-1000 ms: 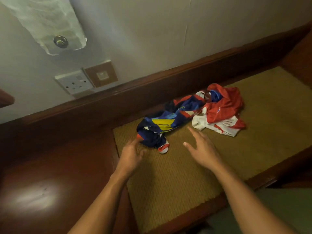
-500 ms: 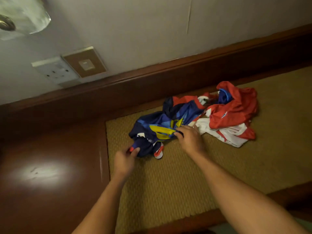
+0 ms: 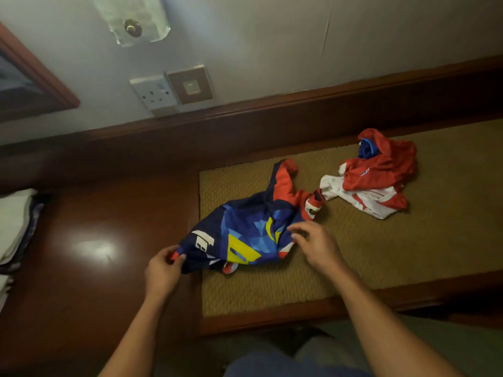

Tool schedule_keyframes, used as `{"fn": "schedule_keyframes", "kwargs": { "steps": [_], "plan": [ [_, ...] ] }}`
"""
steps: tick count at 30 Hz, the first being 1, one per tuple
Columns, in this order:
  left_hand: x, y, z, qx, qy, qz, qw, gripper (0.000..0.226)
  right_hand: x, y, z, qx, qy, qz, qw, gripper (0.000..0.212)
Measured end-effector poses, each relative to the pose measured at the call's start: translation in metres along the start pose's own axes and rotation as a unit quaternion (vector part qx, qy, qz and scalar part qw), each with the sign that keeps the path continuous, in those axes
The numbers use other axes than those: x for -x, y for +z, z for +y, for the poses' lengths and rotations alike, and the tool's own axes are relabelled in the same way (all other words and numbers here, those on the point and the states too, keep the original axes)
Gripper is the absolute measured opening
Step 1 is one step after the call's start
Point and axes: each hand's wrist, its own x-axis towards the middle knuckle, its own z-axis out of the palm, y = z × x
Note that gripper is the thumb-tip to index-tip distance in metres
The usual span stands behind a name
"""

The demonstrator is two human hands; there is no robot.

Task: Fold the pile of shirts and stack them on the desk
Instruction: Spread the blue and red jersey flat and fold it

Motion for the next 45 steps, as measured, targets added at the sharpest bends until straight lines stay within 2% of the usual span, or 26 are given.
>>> {"fn": "schedule_keyframes", "kwargs": {
  "steps": [3,6,8,10,11,13,14,16,18,19,21,24,26,29,32,35,37,40,42,43,45],
  "plan": [
    [0.021,-0.001,0.036,-0.041,0.070,-0.023,0.996,0.030,-0.028,-0.014,0.014,0.077,0.002,0.048,0.996,0.039],
    [0.045,0.013,0.073,-0.077,0.156,-0.013,0.985,0.030,-0.063,-0.031,0.022,0.215,0.016,0.014,0.976,0.059],
    [0.054,0.030,0.087,-0.086,0.201,-0.020,0.976,0.028,-0.079,-0.037,0.029,0.341,0.074,-0.048,0.936,0.057],
    [0.066,0.045,0.101,-0.051,0.209,-0.044,0.976,0.022,-0.085,-0.040,0.039,0.366,0.127,-0.107,0.916,0.042],
    [0.071,0.053,0.109,-0.022,0.201,-0.064,0.977,0.019,-0.086,-0.040,0.043,0.310,0.153,-0.110,0.932,0.032],
    [0.084,0.068,0.129,0.026,0.187,-0.097,0.977,0.015,-0.079,-0.038,0.045,0.088,0.206,-0.084,0.971,0.019],
    [0.089,0.077,0.138,0.061,0.175,-0.112,0.976,0.014,-0.074,-0.039,0.039,-0.022,0.214,-0.066,0.974,0.017],
    [0.096,0.092,0.154,0.138,0.149,-0.138,0.969,0.015,-0.060,-0.044,0.018,-0.196,0.219,-0.066,0.953,0.016],
    [0.103,0.104,0.171,0.170,0.152,-0.174,0.958,0.027,-0.045,-0.049,-0.006,-0.313,0.230,-0.120,0.913,0.015],
    [0.106,0.108,0.178,0.174,0.165,-0.191,0.952,0.036,-0.038,-0.052,-0.015,-0.350,0.226,-0.149,0.897,0.017],
    [0.112,0.115,0.189,0.193,0.188,-0.220,0.938,0.046,-0.030,-0.057,-0.024,-0.372,0.210,-0.174,0.887,0.020],
    [0.117,0.113,0.201,0.277,0.139,-0.217,0.926,0.023,-0.028,-0.069,-0.030,-0.328,0.184,-0.171,0.911,0.024],
    [0.116,0.110,0.201,0.281,0.123,-0.195,0.932,0.011,-0.029,-0.080,-0.033,-0.298,0.153,-0.174,0.926,0.029],
    [0.117,0.099,0.201,0.284,0.126,-0.224,0.924,0.017,-0.026,-0.091,-0.047,-0.302,0.103,-0.220,0.922,0.031],
    [0.121,0.085,0.200,0.317,0.130,-0.245,0.907,0.019,-0.024,-0.092,-0.065,-0.316,0.098,-0.274,0.903,0.037],
    [0.124,0.074,0.199,0.310,0.140,-0.210,0.917,0.023,-0.024,-0.090,-0.078,-0.352,0.101,-0.311,0.877,0.043],
    [0.123,0.069,0.197,0.316,0.124,-0.188,0.922,0.020,-0.024,-0.087,-0.081,-0.339,0.094,-0.293,0.889,0.046],
    [0.119,0.058,0.189,0.327,0.098,-0.191,0.920,0.019,-0.026,-0.076,-0.079,-0.251,0.065,-0.184,0.948,0.042],
    [0.118,0.050,0.186,0.321,0.108,-0.214,0.916,0.021,-0.029,-0.071,-0.076,-0.133,0.006,-0.103,0.986,0.042],
    [0.119,0.045,0.186,0.320,0.115,-0.226,0.913,0.022,-0.030,-0.068,-0.075,-0.068,-0.040,-0.090,0.993,0.049],
    [0.121,0.038,0.188,0.321,0.121,-0.244,0.907,0.022,-0.032,-0.063,-0.079,0.043,-0.109,-0.133,0.984,0.059]
  ]
}}
